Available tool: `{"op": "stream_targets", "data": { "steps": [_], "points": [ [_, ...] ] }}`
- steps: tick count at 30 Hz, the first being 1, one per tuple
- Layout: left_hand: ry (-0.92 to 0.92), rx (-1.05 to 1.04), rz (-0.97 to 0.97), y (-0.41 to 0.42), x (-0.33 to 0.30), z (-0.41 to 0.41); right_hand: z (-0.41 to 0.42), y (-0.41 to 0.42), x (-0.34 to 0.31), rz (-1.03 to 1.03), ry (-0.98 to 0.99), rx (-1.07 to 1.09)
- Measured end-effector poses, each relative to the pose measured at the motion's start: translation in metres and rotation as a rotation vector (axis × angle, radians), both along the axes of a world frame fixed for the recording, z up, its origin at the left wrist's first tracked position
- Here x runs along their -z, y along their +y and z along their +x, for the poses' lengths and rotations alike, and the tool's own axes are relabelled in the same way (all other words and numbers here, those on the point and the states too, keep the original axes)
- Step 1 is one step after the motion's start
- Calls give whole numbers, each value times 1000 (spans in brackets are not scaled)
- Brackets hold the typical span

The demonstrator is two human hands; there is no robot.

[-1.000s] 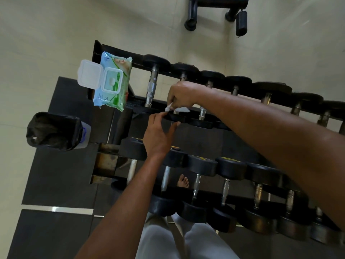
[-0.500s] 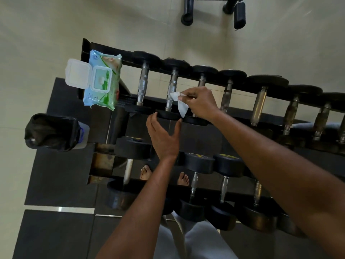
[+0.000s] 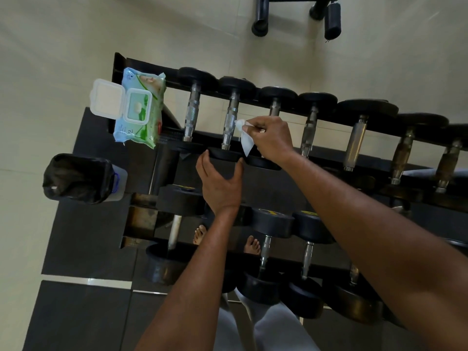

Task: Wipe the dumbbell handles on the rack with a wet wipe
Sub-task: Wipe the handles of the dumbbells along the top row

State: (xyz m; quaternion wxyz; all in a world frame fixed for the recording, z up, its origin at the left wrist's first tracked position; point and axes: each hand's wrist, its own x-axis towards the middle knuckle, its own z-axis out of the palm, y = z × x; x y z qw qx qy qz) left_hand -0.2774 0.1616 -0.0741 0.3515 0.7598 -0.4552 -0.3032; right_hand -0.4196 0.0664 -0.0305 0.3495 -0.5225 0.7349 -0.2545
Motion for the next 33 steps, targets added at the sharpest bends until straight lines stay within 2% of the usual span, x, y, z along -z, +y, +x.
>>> {"op": "stream_targets", "data": {
  "steps": [4,7,10,13,20,25,29,33],
  "points": [
    [275,-141,-6,-2,4,-9,5,-1,-2,-7,1,-3],
    [536,-258,79,-7,3,-10,6,-2,0,-4,-14,-6],
    [792,-240,171,-15,2,-1,8,-3,3,-2,-44,1],
    [931,-238,212,-22,9,9,9,-6,3,2,-56,13],
    [1019,-109,350,-28,19,35,9,-13,-4,-17,-14,-29],
    [1072,-44,406,-33,13,45,10,-19,-9,-146,139,-120],
    [952,-24,384,-25,15,40,15,-27,-12,-287,350,-226],
    [870,-41,408,-26,15,42,19,-33,-12,-309,461,-248]
  ]
}}
